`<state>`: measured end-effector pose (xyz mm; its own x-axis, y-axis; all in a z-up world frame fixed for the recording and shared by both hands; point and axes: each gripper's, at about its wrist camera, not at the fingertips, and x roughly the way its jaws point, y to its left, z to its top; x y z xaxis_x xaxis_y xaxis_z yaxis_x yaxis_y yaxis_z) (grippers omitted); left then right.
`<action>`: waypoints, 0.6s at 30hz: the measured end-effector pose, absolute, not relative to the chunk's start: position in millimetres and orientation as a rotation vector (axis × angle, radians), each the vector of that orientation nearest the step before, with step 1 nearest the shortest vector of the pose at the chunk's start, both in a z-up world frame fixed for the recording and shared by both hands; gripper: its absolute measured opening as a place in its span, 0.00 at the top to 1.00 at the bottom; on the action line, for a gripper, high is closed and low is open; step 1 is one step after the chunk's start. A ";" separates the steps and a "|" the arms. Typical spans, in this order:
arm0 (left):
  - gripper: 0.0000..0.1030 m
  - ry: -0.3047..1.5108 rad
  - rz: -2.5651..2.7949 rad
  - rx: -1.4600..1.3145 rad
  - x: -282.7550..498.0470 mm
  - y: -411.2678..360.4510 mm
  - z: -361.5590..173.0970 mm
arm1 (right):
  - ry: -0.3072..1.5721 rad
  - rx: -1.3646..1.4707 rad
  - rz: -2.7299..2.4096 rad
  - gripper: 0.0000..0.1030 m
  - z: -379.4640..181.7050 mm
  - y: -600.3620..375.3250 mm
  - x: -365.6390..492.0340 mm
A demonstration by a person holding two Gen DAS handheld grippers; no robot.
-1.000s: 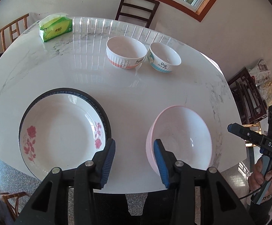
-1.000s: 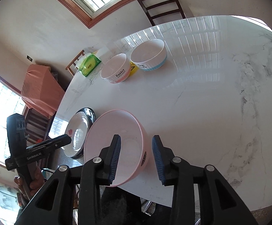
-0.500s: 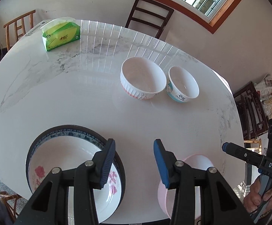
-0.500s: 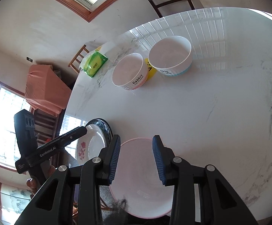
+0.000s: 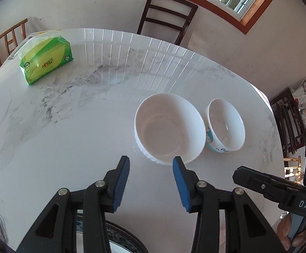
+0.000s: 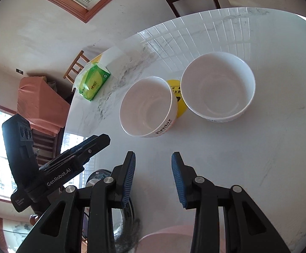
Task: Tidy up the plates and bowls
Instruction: 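Move both grippers to the white bowl printed 'Rabbit'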
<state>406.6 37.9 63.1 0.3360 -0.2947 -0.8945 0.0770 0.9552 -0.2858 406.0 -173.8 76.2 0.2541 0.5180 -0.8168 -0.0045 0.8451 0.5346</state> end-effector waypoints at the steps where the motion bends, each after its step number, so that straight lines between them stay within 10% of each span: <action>1: 0.58 1.216 -0.243 -0.217 412.2 37.7 58.4 | 1.281 0.476 0.365 0.67 72.7 -171.3 411.3; 18: 0.58 1.256 -0.217 -0.134 459.6 20.8 26.1 | 1.335 0.457 0.291 0.67 30.6 -154.2 450.3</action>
